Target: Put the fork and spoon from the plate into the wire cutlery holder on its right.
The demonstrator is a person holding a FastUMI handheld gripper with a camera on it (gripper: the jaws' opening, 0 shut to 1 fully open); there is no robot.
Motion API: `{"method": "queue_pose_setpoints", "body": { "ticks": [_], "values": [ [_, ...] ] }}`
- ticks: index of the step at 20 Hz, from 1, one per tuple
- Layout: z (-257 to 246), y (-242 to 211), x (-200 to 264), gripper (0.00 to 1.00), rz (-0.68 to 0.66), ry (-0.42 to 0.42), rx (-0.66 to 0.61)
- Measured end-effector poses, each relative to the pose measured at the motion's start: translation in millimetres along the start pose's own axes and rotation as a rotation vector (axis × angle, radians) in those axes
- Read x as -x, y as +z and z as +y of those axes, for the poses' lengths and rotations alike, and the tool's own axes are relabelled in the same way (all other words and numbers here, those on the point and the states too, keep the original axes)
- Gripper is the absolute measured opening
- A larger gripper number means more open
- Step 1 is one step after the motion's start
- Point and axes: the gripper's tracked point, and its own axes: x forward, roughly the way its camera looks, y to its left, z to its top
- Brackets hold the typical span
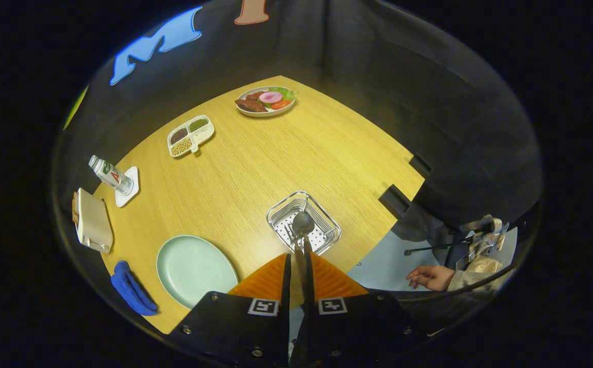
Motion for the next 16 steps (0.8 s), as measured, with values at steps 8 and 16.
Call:
{"method": "queue_pose_setpoints", "body": {
  "ticks": [8, 16],
  "values": [
    [13.0, 17.3, 8.9, 0.23, -0.068, 0.017, 0.062],
    [44.7, 76.3, 51.9, 0.23, -0.386, 0.111, 0.123]
  ]
}}
